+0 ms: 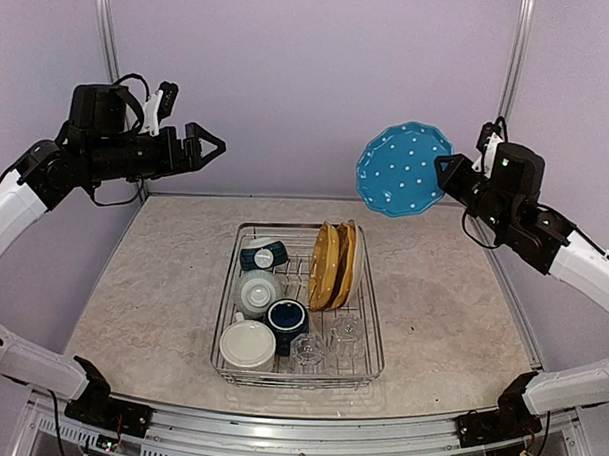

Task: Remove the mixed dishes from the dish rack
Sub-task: Place the plate at the center of the board.

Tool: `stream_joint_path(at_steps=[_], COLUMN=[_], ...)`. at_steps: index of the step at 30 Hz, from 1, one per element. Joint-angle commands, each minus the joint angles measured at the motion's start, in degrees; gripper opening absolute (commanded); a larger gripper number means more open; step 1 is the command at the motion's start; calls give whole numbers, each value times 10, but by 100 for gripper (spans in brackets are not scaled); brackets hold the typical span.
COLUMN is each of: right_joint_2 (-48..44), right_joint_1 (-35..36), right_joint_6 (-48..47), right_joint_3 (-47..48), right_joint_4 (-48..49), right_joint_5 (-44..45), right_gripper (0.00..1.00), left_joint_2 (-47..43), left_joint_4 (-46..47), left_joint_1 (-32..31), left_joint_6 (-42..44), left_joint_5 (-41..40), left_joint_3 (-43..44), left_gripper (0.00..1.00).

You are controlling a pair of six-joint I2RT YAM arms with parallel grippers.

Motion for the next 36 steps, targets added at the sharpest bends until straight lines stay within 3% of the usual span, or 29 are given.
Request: stream_joint_path(at_steps=[1, 6, 11, 16, 25, 36], right_joint_2=[-86, -136, -148, -128, -54, 111], right_joint_1=[-76, -182, -318, -394, -438, -463], right_joint_6=[63, 81, 113, 121, 74, -11], right_joint_3=[-29, -90, -198, -286, -327, -284], right_joint_4=[-22, -70, -28, 26, 64, 81], right_joint_5=[-7, -62, -251, -389, -475, -545], right_gripper=[0, 0, 0, 0, 0, 0], left_joint_2=[9, 20, 19, 10, 22, 42], left_joint_4=[19, 21, 24, 31, 30, 21], left_joint_1=[-1, 1, 0, 0, -3, -16], left_joint_6=[53, 50, 50, 49, 35, 31], left_joint_5=[-19, 15, 25, 33, 62, 65], left_joint_3=[-27, -31, -36, -42, -41, -35], left_gripper=[99, 99, 99, 99, 99, 99])
